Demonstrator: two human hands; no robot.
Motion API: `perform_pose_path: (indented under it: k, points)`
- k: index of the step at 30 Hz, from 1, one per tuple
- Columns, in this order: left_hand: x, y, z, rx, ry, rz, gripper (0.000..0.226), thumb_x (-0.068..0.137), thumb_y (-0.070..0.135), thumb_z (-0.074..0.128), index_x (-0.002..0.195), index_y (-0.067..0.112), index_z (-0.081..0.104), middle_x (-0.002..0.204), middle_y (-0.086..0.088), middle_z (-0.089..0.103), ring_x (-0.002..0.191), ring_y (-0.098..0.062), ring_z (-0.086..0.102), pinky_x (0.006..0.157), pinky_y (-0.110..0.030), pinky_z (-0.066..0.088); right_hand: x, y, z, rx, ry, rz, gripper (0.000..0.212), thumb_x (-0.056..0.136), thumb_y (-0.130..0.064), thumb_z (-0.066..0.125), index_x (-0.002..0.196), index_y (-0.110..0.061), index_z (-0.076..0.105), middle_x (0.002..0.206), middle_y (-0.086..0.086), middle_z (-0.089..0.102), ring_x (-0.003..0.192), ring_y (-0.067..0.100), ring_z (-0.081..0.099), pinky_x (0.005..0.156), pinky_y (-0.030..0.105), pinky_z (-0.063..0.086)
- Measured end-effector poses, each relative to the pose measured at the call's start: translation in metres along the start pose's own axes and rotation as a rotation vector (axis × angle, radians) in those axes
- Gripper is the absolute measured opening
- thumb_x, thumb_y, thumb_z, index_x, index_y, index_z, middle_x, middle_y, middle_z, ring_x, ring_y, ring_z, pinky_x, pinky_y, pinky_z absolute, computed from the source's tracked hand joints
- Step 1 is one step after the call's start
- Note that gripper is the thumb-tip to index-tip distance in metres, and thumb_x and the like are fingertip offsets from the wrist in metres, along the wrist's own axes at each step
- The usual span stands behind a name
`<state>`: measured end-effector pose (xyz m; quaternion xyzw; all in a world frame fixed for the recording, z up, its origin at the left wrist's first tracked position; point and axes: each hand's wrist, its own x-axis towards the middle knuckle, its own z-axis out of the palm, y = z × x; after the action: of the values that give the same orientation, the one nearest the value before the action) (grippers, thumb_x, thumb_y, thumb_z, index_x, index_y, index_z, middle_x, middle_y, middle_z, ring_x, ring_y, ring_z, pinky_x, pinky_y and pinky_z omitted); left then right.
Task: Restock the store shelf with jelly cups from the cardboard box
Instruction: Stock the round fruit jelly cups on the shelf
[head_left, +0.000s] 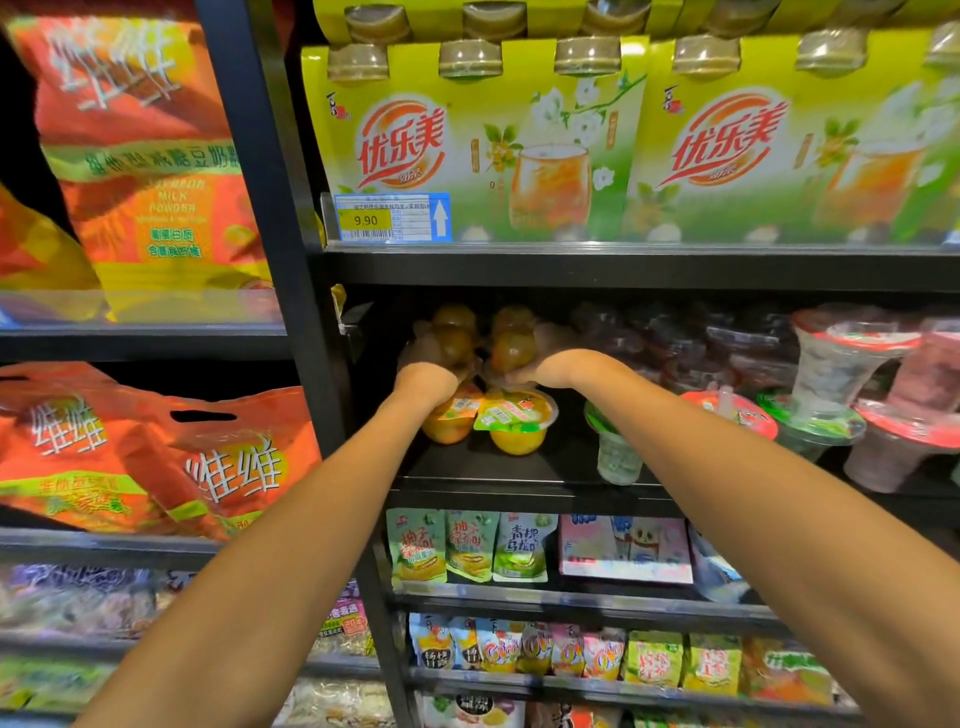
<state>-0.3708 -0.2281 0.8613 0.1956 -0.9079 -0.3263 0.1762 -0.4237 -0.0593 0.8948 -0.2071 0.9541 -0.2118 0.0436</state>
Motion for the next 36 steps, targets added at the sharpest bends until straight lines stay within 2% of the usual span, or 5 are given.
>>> perform_pose_path:
  k: [20,23,27,32,36]
  points:
    - [-0.012,0.005,-0.011,0.013,-0.131,-0.029,0.074,0.093,0.046,0.067,0.15,0.01,0.036,0.148,-0.017,0.045,0.132,-0.035,0.047,0.101,-0.037,0.042,-0.029,-0.021,0.002,0.027,-0.087,0.039,0.063,0.096,-0.043,0.064,0.145,-0.006,0.048,0.148,0.017,0.048,0.134,0.033,0.047,0.105,0.035,0.038]
    - [-0.026,0.007,-0.02,0.087,-0.143,-0.037,0.054,0.1,0.032,0.058,0.14,-0.002,0.047,0.126,-0.027,0.052,0.117,-0.037,0.051,0.088,-0.031,0.046,-0.046,-0.021,-0.003,-0.039,-0.105,0.057,0.057,0.101,-0.047,0.055,0.134,-0.001,0.059,0.136,0.019,0.058,0.128,0.034,0.053,0.1,0.035,0.041]
    - [-0.055,0.009,-0.043,0.143,-0.054,0.162,0.044,0.093,0.04,0.062,0.118,0.003,0.06,0.11,-0.019,0.064,0.114,-0.039,0.058,0.092,-0.041,0.05,-0.073,-0.016,-0.012,-0.041,0.046,-0.068,0.036,0.098,-0.038,0.063,0.103,-0.002,0.061,0.103,0.013,0.061,0.103,0.031,0.061,0.076,0.034,0.044]
    - [-0.123,0.002,-0.053,0.221,-0.009,0.577,0.059,0.094,0.034,0.066,0.146,0.014,0.046,0.14,-0.008,0.051,0.135,-0.027,0.041,0.113,-0.043,0.039,-0.136,0.007,-0.016,0.01,0.217,-0.354,0.058,0.099,-0.035,0.063,0.149,-0.016,0.042,0.145,0.007,0.05,0.134,0.023,0.048,0.106,0.035,0.043]
    - [-0.19,-0.025,-0.032,0.297,-0.022,0.708,0.057,0.097,0.038,0.062,0.148,0.019,0.045,0.153,0.001,0.042,0.146,-0.02,0.031,0.12,-0.037,0.028,-0.205,0.045,0.021,0.039,0.306,-0.508,0.05,0.099,-0.039,0.061,0.145,-0.026,0.049,0.145,-0.008,0.052,0.135,0.014,0.047,0.106,0.034,0.045]
